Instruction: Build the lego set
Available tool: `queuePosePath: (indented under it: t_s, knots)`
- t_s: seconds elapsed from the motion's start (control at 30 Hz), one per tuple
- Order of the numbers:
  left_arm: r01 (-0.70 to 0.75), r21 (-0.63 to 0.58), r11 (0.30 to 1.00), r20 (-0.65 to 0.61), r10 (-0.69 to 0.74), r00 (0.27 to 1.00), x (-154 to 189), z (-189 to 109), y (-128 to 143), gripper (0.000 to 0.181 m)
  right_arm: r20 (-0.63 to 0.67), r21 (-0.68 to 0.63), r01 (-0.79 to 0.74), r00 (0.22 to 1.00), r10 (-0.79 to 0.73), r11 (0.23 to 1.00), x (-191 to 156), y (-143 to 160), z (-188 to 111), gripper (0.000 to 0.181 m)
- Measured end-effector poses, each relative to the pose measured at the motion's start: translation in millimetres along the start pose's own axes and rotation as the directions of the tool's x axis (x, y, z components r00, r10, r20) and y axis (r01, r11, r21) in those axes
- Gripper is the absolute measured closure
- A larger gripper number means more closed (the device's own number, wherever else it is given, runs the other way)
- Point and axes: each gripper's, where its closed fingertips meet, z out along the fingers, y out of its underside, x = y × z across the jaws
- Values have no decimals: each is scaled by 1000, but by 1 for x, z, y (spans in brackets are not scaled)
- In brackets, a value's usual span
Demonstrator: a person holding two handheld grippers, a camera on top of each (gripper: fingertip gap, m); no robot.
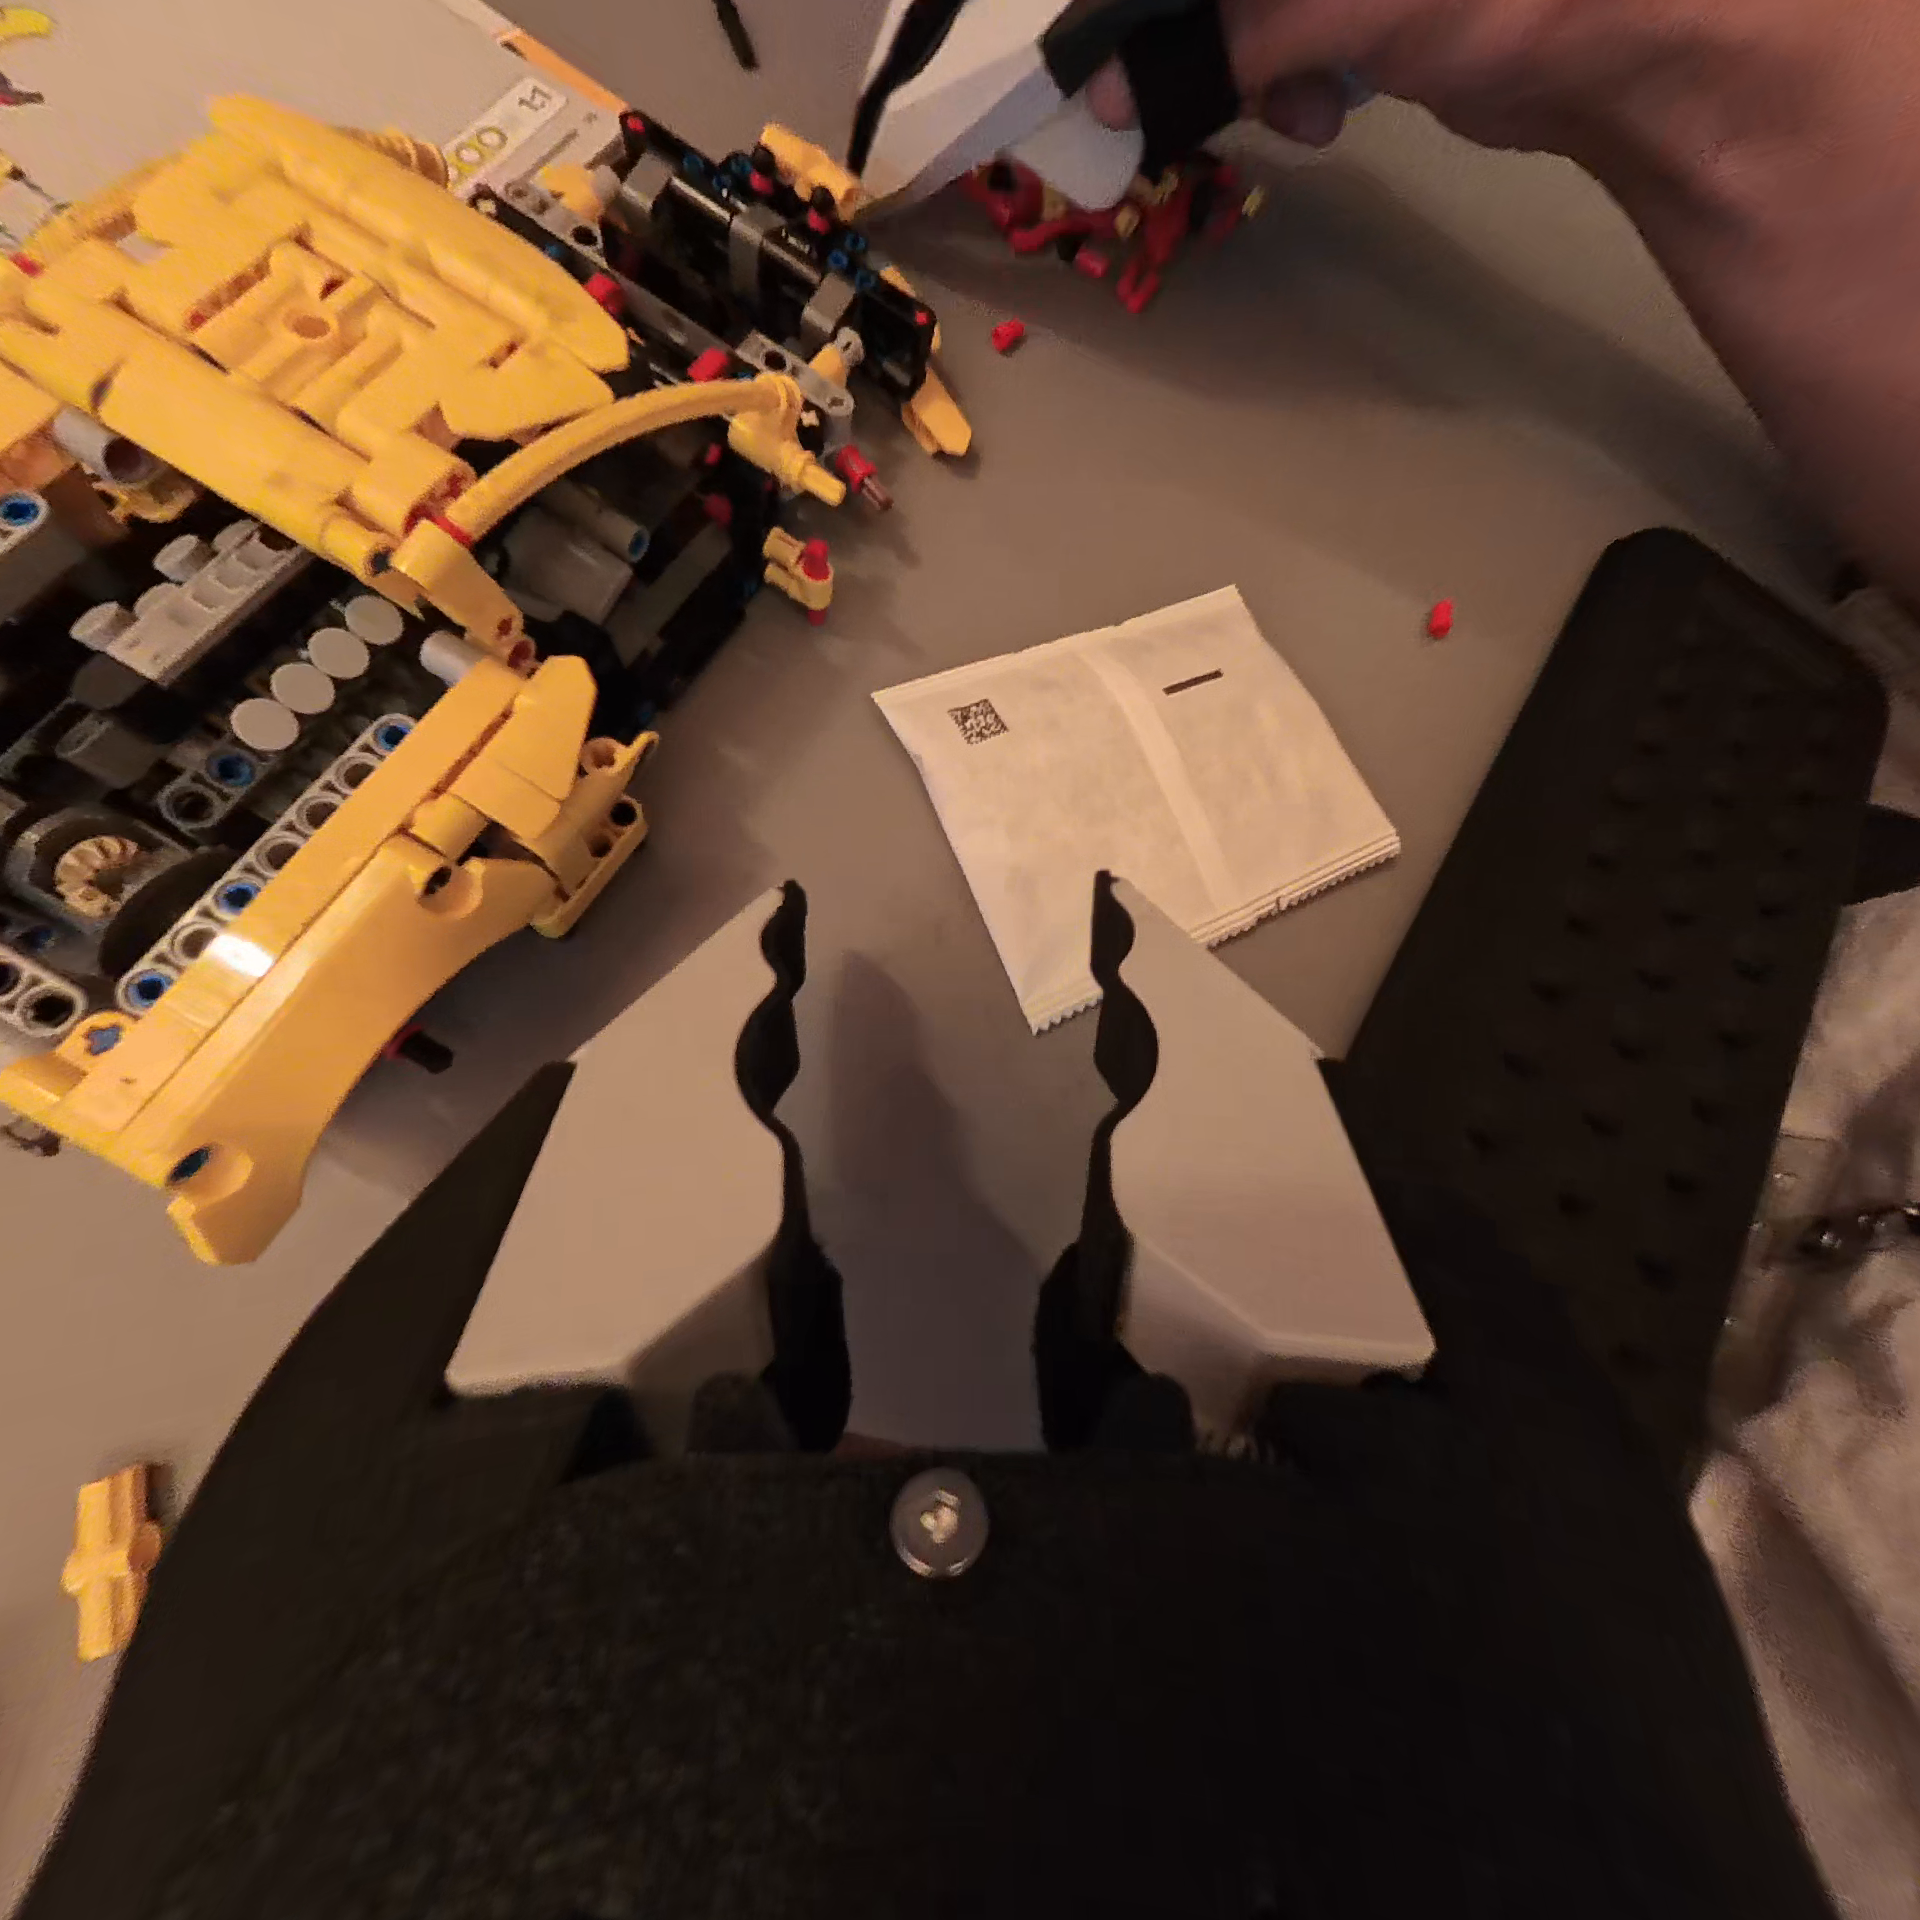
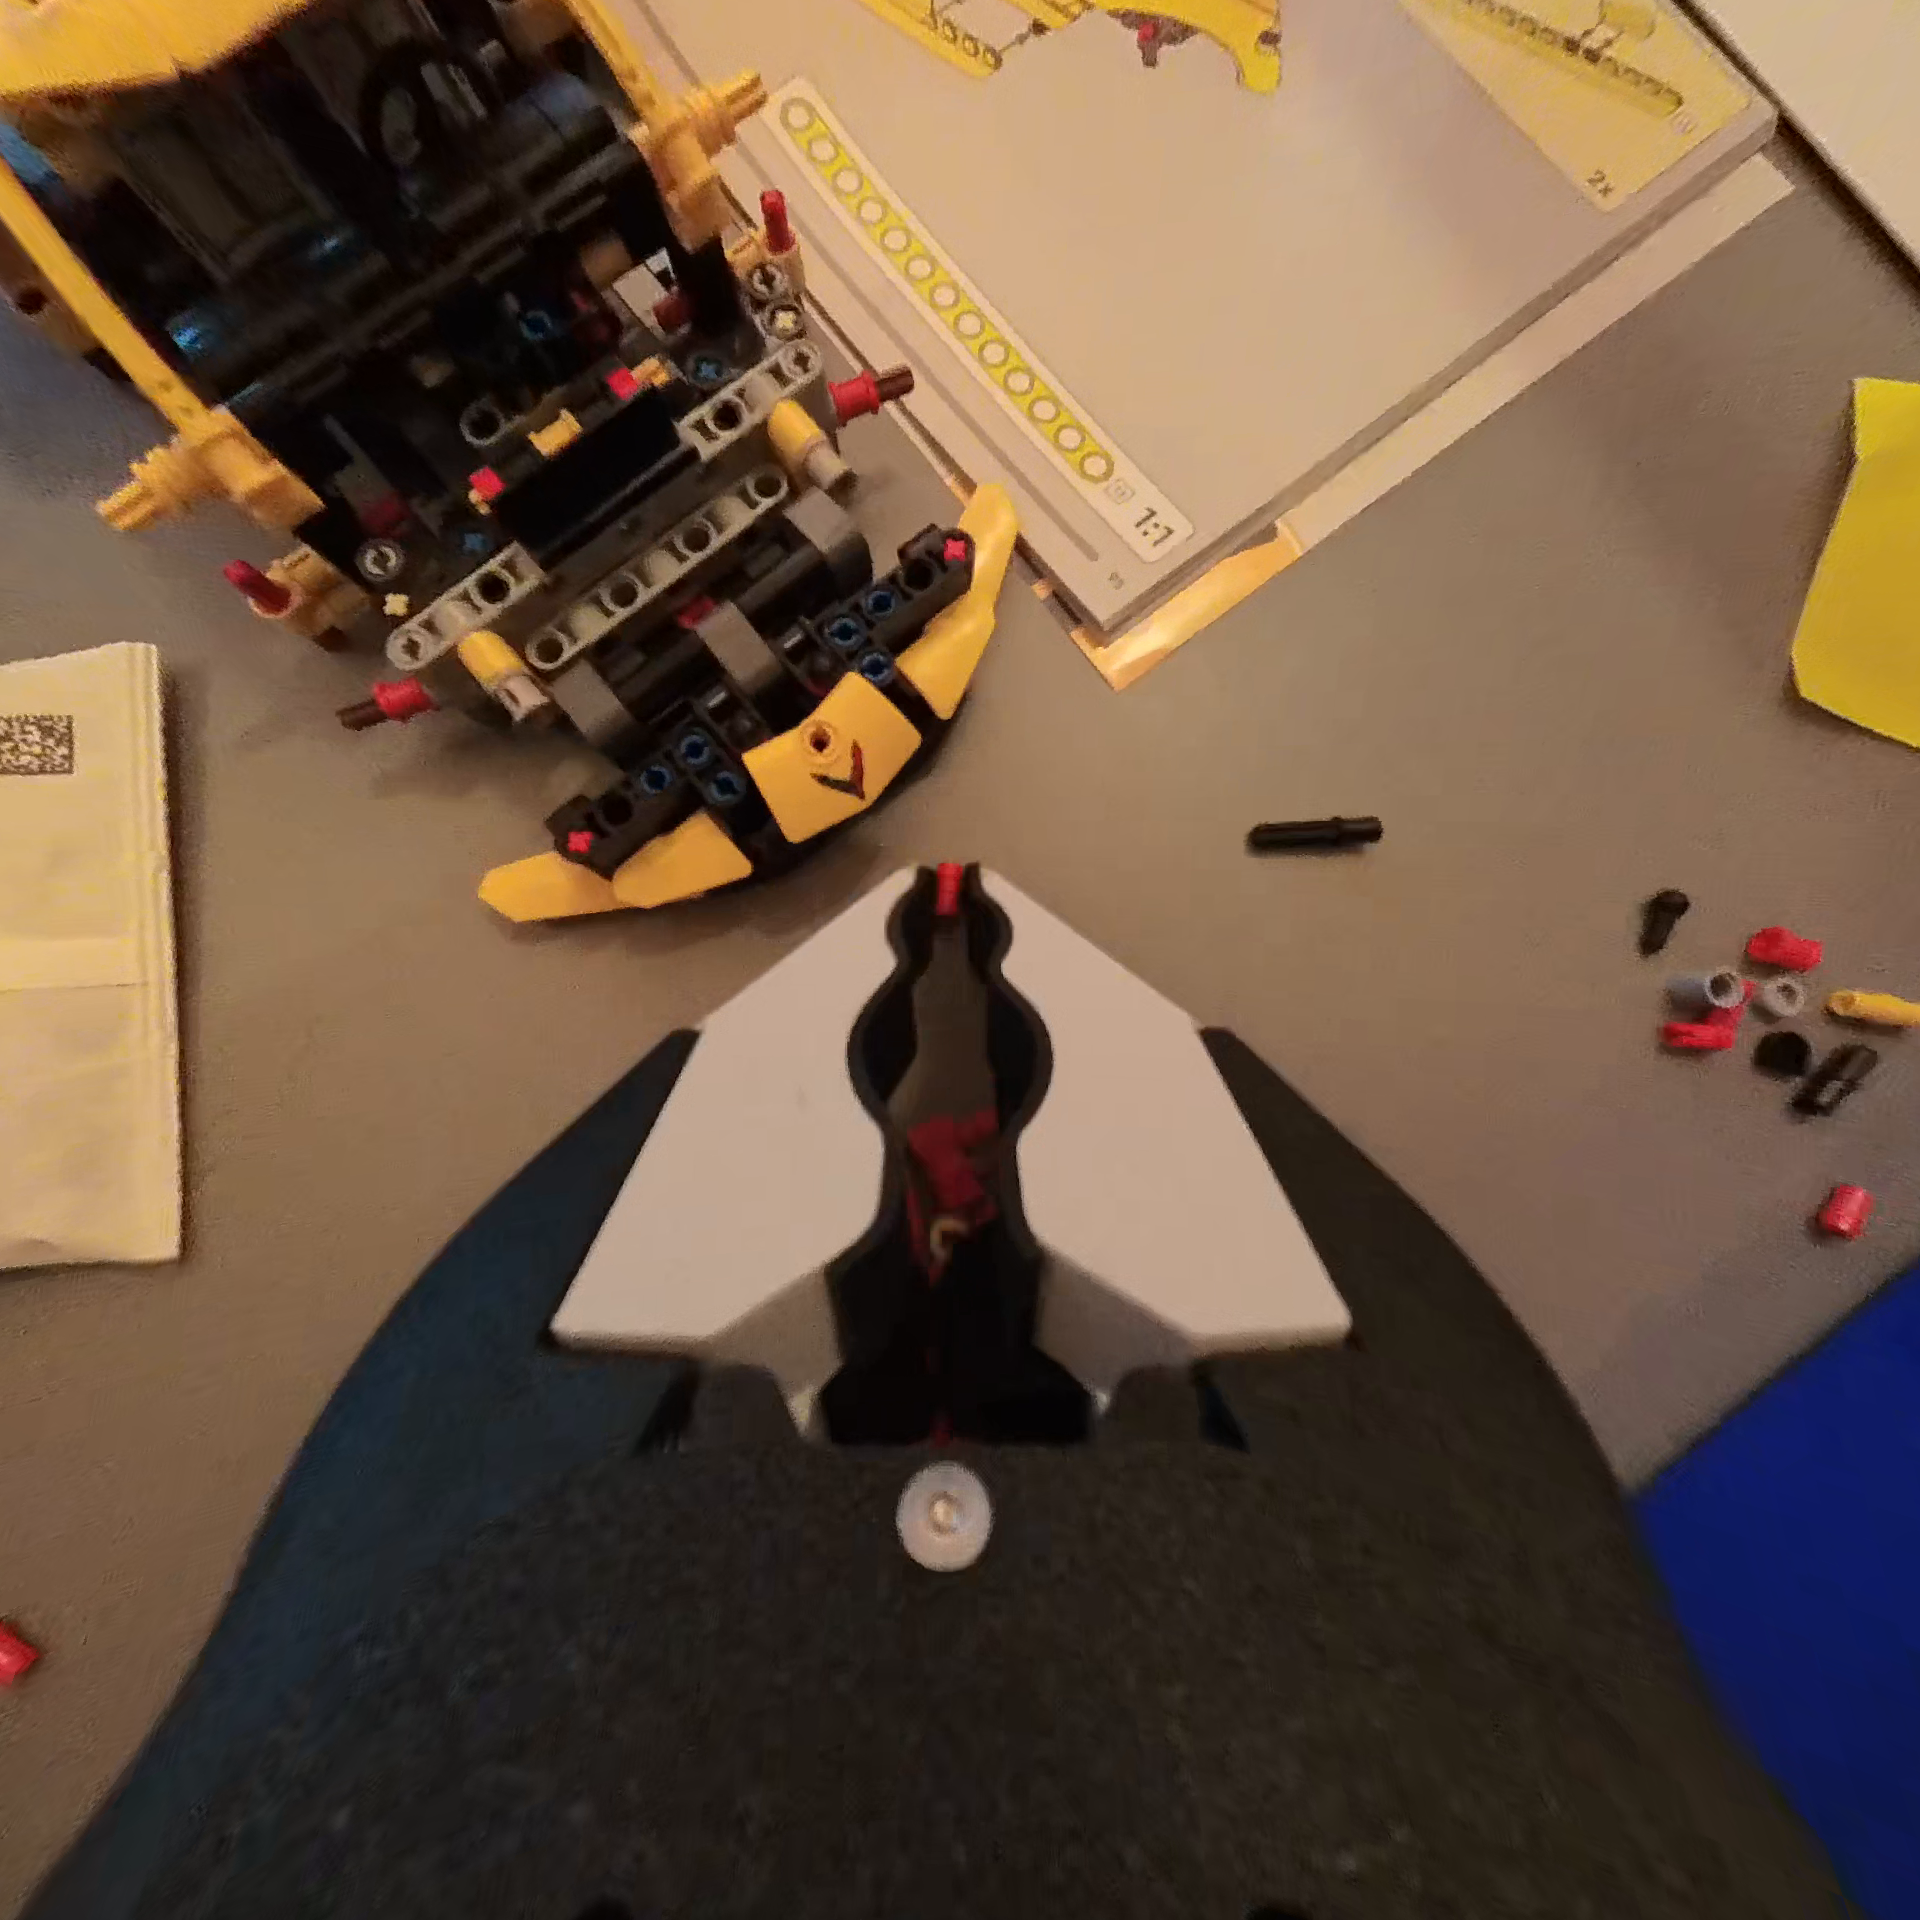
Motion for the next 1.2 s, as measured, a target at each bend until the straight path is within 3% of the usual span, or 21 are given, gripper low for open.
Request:
queuePosePath:
  t_s: [0.1, 0.2, 0.27, 0.4, 0.57, 0.67, 0.8, 0.93, 1.03, 1.2]
  knots:
    - [2, 32, 999, -20, -2, 1000, 0, -3, -5, 126, -96, 40, -28, 995, 32, 999, 8, 8, -38, 178]
    - [-2, 72, 997, -59, 6, 998, 4, -5, -12, 126, -113, 34, -105, 988, 108, 994, -1, 41, -73, 178]
    - [-4, 91, 996, -89, 12, 996, 6, -4, -17, 126, -137, -11, -155, 979, 152, 988, -9, 72, -82, 178]
    - [-4, 98, 995, -146, 18, 989, 12, 2, -22, 126, -155, 25, -257, 954, 258, 966, -20, 96, -81, 178]
    - [-36, 79, 996, -181, 49, 982, 18, 7, -23, 126, -186, 47, -253, 948, 257, 966, -18, 94, -76, 177]
    - [-55, 66, 996, -176, 66, 982, 20, 6, -20, 126, -214, 57, -247, 943, 254, 967, -15, 92, -81, 166]
    - [-33, 68, 997, -160, 43, 986, 17, 3, -15, 126, -177, 133, -215, 955, 236, 968, -28, 69, -89, 166]
    - [10, 81, 997, -172, 5, 985, 16, 0, -14, 126, -60, 172, -180, 979, 193, 968, -59, 33, -59, 161]
    - [0, 81, 997, -156, 12, 988, 12, -2, -13, 126, -87, 126, -143, 984, 154, 982, -54, 28, -36, 158]
    - [0, 82, 997, -133, 11, 991, 7, -9, -11, 126, -71, 102, -137, 987, 144, 985, -44, 26, -21, 165]
